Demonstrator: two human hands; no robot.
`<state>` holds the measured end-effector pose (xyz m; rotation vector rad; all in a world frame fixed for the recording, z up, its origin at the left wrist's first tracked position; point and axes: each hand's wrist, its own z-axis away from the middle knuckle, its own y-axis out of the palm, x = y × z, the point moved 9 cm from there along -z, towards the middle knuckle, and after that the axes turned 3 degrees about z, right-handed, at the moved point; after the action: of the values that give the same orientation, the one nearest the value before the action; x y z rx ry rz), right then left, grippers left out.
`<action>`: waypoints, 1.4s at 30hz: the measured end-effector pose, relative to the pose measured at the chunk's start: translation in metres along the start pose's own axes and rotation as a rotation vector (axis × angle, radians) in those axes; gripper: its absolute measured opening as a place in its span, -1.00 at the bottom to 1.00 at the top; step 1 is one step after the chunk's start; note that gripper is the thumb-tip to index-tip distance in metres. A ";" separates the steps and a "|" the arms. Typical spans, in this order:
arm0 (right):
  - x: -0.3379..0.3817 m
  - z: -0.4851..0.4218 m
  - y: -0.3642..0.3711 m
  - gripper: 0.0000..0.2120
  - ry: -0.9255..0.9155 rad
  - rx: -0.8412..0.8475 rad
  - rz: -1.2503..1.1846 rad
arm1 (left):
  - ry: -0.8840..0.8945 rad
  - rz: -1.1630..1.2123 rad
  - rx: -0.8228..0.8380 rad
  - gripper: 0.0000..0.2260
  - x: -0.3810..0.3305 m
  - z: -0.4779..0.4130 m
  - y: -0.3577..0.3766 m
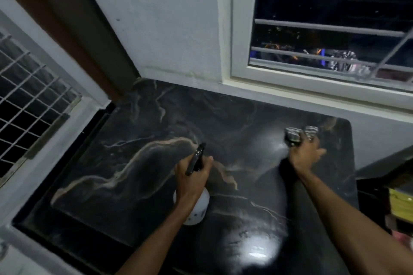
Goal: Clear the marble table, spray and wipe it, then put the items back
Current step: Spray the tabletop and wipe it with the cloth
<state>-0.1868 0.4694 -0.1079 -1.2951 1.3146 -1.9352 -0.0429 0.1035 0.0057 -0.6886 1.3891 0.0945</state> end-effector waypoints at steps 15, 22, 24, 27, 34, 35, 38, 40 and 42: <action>0.390 0.168 0.188 -0.39 -0.789 0.278 0.093 | 0.010 0.010 0.009 -0.71 0.065 -0.179 -0.156; 0.369 0.091 0.174 -0.46 -0.261 0.088 0.113 | 0.035 0.002 -0.017 -0.65 0.088 -0.221 -0.208; 0.422 0.124 0.202 -0.46 -0.443 0.139 0.136 | 0.028 -0.024 -0.020 -0.69 0.096 -0.230 -0.222; 0.502 0.187 0.251 -0.45 -0.759 0.254 0.144 | 0.022 -0.053 -0.068 -0.73 0.103 -0.247 -0.244; 0.524 0.132 0.263 -0.41 -0.579 0.169 0.064 | 0.031 0.002 -0.114 -0.74 0.111 -0.289 -0.269; 0.523 0.121 0.264 -0.43 -0.508 0.155 0.091 | 0.042 0.013 -0.119 -0.73 0.111 -0.295 -0.272; 0.570 0.152 0.287 -0.43 -0.800 0.214 0.169 | 0.060 0.033 -0.160 -0.75 0.113 -0.315 -0.281; 0.595 0.179 0.305 -0.41 -1.089 0.273 0.188 | 0.065 0.035 -0.179 -0.77 0.116 -0.323 -0.284; 0.610 0.148 0.309 -0.38 -1.013 0.254 0.189 | 0.074 0.030 -0.172 -0.76 0.119 -0.328 -0.285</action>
<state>-0.3683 -0.2057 -0.0993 -1.5971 0.6102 -0.9855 -0.1742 -0.3278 0.0006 -0.8206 1.4739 0.2157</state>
